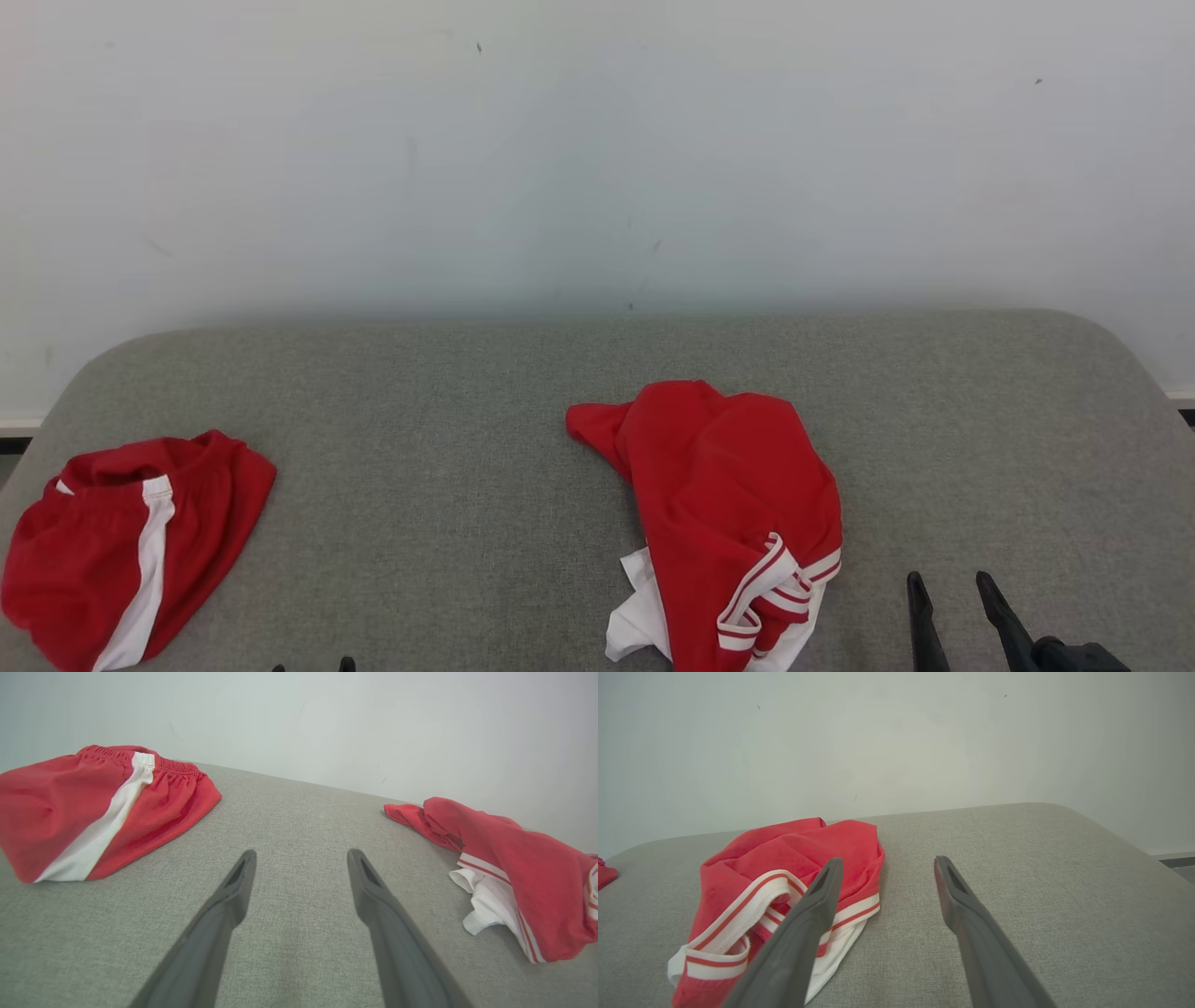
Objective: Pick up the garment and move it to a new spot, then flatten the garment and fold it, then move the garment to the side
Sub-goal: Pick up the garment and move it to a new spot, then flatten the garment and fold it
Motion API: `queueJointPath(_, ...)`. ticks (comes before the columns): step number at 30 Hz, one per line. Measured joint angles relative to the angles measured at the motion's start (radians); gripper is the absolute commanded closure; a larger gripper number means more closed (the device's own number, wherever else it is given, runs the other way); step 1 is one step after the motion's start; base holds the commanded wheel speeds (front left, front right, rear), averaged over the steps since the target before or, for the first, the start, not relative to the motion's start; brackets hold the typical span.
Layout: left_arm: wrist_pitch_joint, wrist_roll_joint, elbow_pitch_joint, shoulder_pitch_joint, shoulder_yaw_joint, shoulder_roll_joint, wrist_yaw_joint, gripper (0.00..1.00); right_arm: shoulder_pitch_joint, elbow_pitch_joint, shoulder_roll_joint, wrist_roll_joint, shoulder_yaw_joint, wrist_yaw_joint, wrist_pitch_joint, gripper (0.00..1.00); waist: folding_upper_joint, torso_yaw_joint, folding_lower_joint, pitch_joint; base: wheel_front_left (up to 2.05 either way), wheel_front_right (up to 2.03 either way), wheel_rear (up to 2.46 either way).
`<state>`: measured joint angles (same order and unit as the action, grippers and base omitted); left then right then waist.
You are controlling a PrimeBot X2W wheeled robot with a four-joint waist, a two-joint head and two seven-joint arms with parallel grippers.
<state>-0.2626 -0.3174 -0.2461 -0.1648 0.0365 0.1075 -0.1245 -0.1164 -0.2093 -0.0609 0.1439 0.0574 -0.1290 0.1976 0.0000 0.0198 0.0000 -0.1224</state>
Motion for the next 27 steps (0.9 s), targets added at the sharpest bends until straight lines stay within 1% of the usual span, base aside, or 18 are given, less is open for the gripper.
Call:
queueJointPath(10,0.000,0.002,0.010,0.023,0.000,0.010,-0.005,0.00,-0.001,0.007,0.006,0.015,-0.012,0.000,-0.004,0.00,0.0000,-0.010,0.0000,0.008,0.00,0.00,0.00)
queueJointPath(19,0.000,0.014,0.012,0.023,0.011,0.006,-0.005,0.00,0.000,0.010,0.007,0.021,-0.029,0.000,-0.005,0.00,0.0000,-0.021,0.0000,0.016,0.00,0.00,0.00)
queueJointPath(22,0.001,0.015,-0.007,0.041,0.043,0.001,-0.005,0.00,0.005,0.015,0.008,0.022,-0.037,0.000,-0.013,0.00,0.0001,-0.034,0.0000,0.020,0.00,0.00,0.00)
queueJointPath(24,0.030,-0.002,-0.023,0.066,0.072,-0.002,-0.005,0.00,0.014,0.021,0.008,0.022,-0.043,0.000,-0.016,0.00,0.0001,-0.049,0.0000,0.024,0.00,0.00,0.00)
queueJointPath(27,0.078,-0.036,-0.034,0.105,0.147,-0.005,-0.005,0.00,0.017,0.027,0.007,0.022,-0.049,0.000,-0.023,0.00,0.0002,-0.080,0.0000,0.032,0.00,0.00,0.00)
